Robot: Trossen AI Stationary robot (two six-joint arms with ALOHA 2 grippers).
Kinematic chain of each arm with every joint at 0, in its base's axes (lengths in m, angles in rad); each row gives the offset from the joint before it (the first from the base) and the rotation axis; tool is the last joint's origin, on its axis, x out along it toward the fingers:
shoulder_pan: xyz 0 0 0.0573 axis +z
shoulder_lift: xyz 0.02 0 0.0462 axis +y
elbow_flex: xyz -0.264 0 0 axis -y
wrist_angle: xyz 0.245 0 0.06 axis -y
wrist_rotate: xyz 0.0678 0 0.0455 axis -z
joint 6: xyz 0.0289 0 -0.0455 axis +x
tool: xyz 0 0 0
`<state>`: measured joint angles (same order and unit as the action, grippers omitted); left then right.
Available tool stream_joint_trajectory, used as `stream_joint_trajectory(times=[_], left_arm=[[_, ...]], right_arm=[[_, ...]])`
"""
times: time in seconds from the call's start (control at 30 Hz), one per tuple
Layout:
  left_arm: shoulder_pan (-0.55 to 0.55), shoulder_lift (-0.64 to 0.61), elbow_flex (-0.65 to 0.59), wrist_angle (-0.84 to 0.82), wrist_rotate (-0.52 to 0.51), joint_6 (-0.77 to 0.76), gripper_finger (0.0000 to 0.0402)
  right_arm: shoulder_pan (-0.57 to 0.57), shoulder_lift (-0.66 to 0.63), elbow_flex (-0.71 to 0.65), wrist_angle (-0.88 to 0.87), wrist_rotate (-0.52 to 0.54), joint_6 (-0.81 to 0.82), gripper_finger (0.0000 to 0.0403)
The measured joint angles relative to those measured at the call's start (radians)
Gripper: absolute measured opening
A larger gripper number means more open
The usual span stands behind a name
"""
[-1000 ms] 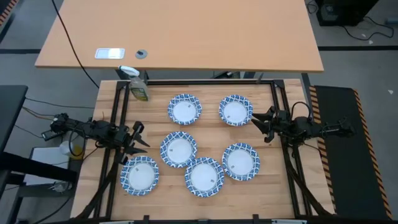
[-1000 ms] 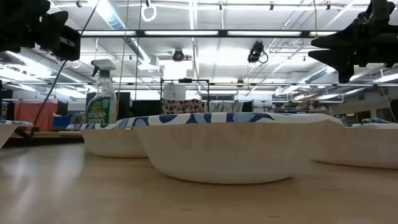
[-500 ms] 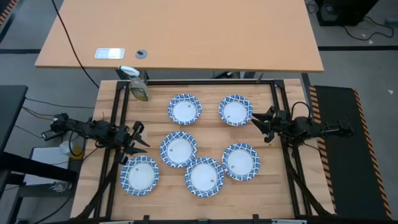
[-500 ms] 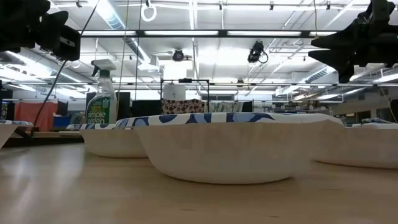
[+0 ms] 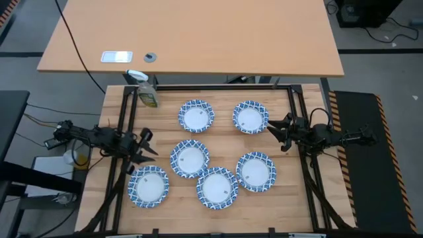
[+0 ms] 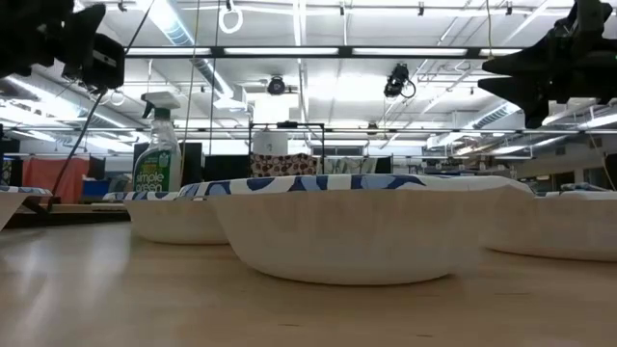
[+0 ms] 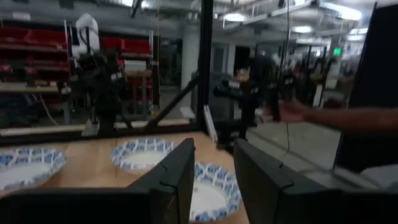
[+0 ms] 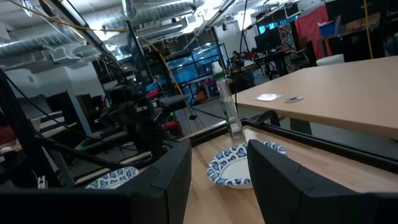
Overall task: Nest bowls inside each other
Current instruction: Stack the blue patterned bowl on top of the blue patterned bowl
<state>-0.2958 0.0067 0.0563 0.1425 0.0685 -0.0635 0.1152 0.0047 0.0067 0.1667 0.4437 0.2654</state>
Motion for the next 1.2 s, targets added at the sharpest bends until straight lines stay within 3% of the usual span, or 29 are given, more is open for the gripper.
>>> stream_joint_trajectory(times=[0.27,0.4,0.53,0.7,0.8,1.0,1.2], left_arm=[[0.000,0.000,0.000,0.062,-0.008,0.003,0.0115],[0.001,0.000,0.000,0.078,-0.031,-0.001,0.0115],[0.001,0.000,0.000,0.081,-0.031,0.001,0.0115],[0.001,0.000,0.000,0.127,-0.050,0.005,0.0115],[0.001,0.000,0.000,0.157,-0.131,0.006,0.0115],[0.001,0.020,0.000,0.171,-0.439,-0.019,0.0115],[0.002,0.132,0.000,0.189,-0.474,-0.152,0.0115]], right_arm=[[0.000,0.000,0.000,0.164,0.026,-0.050,0.0164],[0.000,0.000,0.000,0.229,-0.031,-0.080,0.0164],[0.000,0.000,0.000,0.270,0.064,-0.084,0.0164],[0.000,0.000,0.000,0.269,0.065,-0.085,0.0164],[0.000,0.002,0.000,0.268,0.069,-0.083,0.0164],[-0.001,0.093,0.020,0.139,0.084,-0.022,0.0164],[-0.001,0.276,0.149,-0.045,0.086,0.050,0.0164]])
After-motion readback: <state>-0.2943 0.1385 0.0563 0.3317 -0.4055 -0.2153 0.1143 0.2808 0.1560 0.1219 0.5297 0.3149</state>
